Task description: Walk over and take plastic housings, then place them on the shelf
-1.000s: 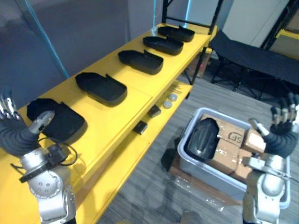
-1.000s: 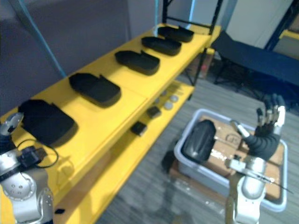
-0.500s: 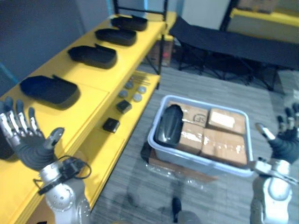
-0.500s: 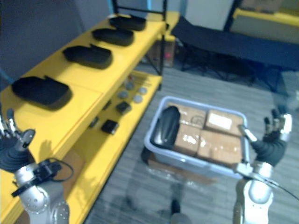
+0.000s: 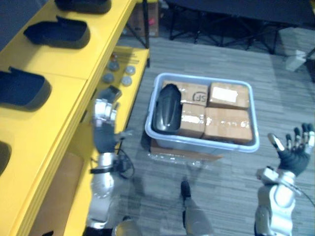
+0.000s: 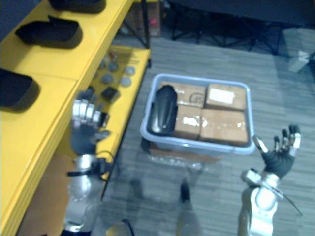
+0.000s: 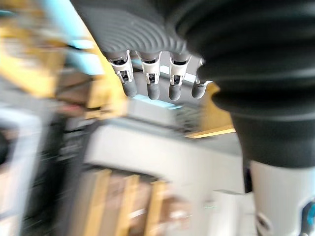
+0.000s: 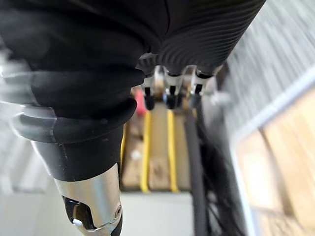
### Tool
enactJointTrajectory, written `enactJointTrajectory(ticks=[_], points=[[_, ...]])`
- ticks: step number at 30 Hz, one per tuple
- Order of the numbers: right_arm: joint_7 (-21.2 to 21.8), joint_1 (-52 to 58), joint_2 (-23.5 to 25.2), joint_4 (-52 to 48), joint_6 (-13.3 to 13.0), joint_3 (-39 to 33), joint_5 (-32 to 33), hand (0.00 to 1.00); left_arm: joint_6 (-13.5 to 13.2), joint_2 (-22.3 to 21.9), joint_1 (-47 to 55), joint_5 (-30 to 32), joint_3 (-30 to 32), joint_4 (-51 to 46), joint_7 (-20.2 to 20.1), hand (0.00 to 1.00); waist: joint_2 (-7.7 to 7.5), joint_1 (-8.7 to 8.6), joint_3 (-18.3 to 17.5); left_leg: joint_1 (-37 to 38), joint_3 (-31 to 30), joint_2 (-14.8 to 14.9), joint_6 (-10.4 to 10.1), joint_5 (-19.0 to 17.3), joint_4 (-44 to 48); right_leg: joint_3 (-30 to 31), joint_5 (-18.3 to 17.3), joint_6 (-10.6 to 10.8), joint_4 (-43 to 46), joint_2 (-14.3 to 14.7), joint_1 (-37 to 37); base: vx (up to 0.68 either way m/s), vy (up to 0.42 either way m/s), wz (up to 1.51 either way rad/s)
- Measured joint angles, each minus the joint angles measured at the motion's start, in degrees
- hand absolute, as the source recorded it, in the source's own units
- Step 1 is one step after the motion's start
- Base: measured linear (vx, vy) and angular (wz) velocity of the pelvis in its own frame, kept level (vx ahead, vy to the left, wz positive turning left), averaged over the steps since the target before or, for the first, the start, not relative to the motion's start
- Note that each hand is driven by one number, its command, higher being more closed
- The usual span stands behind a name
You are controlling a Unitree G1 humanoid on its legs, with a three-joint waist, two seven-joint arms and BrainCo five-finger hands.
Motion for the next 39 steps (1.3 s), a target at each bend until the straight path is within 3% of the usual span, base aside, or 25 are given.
enactJointTrajectory(ticks=[4,9,12,14,15,20,28,36,39], points=[[-2.68,-9.47,-5.26,9.62,-0.94,2.61,0.56,0.0,4.26,2.28,-0.58,6.51,-5.96,10.11,-1.97,0.0,-0.81,2.48,1.99,-2.16,-1.73,-0.44,0.07,-0.01,1.02,-1.23,0.39,0.12,-0.02,-0.6,-0.56,-0.04,0.01,0.21],[-3.53,-21.84,-11.01,21.59,-0.94,5.32,3.38,0.0,7.58,4.94,-0.33,7.66,-6.61,24.16,-3.33,0.0,-0.2,4.42,4.64,-4.38,-4.82,-1.83,0.45,0.19,2.23,-3.41,0.73,0.38,-0.01,-2.04,-0.41,-0.02,0.019,0.23],[-3.55,-26.67,-13.54,28.49,-0.45,7.22,4.13,0.0,7.47,5.04,-0.37,8.11,-5.36,30.37,-2.93,0.0,0.21,5.45,5.7,-4.65,-5.19,-2.4,0.6,0.25,2.48,-4.24,1.09,0.43,-0.01,-2.63,-0.29,-0.02,0.023,0.16],[-4.07,-31.13,-15.72,35.25,1.67,8.61,4.11,0.0,7.4,5.05,0.17,8.54,-3.94,35.23,-2.34,0.0,0.82,6.21,6.9,-4.98,-6.58,-2.81,0.68,0.28,2.92,-5.04,1.18,0.55,-0.01,-3.01,0.37,-0.03,0.021,0.21],[-4.68,-32.53,-16.32,37.6,2.63,9.39,4.09,0.0,7.24,5.08,1.02,8.57,-3.84,37.09,-1.38,0.0,1.03,7.1,7.02,-5.04,-6.76,-2.89,0.71,0.3,2.92,-5.19,1.18,0.55,-0.01,-3.11,0.41,-0.01,0.004,0.09],[-4.95,-35.92,-18.38,42.96,6.22,10.14,3.71,0.0,4.0,4.83,3.53,8.48,-3.04,41.82,0.5,0.0,1.97,8.41,7.62,-6.86,-8.47,-3.09,0.91,0.2,4.14,-7.22,1.18,0.55,-0.01,-3.37,0.61,-0.01,0.003,0.16],[-4.89,-40.49,-22.1,50.18,10.8,13.74,3.59,0.0,-1.11,4.31,3.88,8.49,-1.83,44.59,2.16,0.0,3.3,8.59,8.74,-7.98,-9.61,-3.16,1.01,0.31,4.85,-8.02,1.18,0.54,-0.01,-3.38,0.46,-0.02,-0.001,0.05],[-6.06,-42.58,-24.16,54.19,15.59,13.87,1.46,0.0,-1.97,3.9,3.99,7.76,-1.76,44.78,3.35,0.0,3.52,8.56,8.86,-8.96,-10.78,-3.46,1.14,0.63,4.66,-9.53,1.18,0.54,0.0,-3.6,0.35,0.01,-0.002,0.07],[-4.64,-43.84,-24.32,55.63,16.05,14.09,1.45,0.0,-2.07,3.85,4.02,7.71,-1.82,44.75,3.35,0.0,3.6,8.58,8.9,-8.97,-10.85,-3.89,1.3,0.85,4.6,-9.66,1.18,0.55,0.0,-3.96,0.34,-0.01,0.004,0.06]])
